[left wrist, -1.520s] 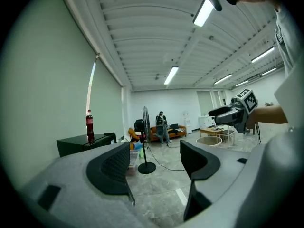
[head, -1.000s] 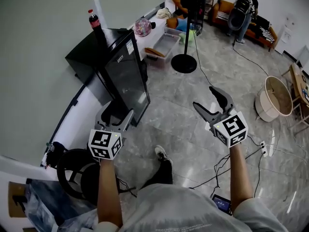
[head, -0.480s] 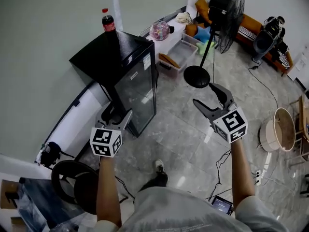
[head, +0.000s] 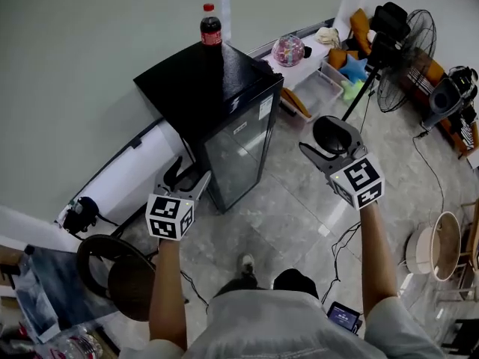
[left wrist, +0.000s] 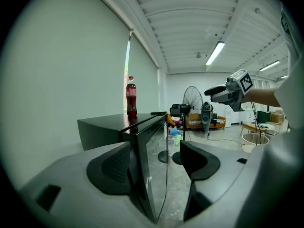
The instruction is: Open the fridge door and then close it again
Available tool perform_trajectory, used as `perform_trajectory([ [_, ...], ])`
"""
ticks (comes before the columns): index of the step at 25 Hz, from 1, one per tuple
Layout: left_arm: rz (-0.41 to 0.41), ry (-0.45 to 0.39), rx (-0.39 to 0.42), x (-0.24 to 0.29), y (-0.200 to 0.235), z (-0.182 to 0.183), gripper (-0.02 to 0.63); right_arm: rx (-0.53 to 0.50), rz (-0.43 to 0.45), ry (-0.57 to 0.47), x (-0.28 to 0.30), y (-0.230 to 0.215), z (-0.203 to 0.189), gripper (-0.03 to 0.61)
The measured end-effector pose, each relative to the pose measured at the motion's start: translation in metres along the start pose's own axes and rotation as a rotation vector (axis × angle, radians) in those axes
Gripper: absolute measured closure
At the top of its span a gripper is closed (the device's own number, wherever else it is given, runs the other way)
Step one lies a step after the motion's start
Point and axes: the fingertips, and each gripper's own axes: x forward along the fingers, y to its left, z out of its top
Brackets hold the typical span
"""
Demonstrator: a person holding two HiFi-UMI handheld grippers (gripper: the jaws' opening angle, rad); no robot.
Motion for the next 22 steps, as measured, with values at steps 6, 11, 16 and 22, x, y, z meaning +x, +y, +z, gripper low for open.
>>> perform_trajectory([
  [6,0.072,0.059,-0.056,0.012,0.009,-0.027,0.31,-0.048,0.142,-0.027,0.057,0.001,0.004,0.262],
  [11,0.153,0.108,-0.119,0.031,0.019,-0.06,0.31,-0.145,0.286,-0.051,0.117,0.004,0.002,0.262],
  [16,0.233,0.158,-0.198,0.05,0.023,-0.101,0.31,-0.295,0.407,-0.076,0.17,0.009,0.004,0.264],
  [22,0.281,0.221,-0.275,0.067,0.022,-0.143,0.346,-0.486,0.61,-0.084,0.214,0.036,0.006,0.264],
])
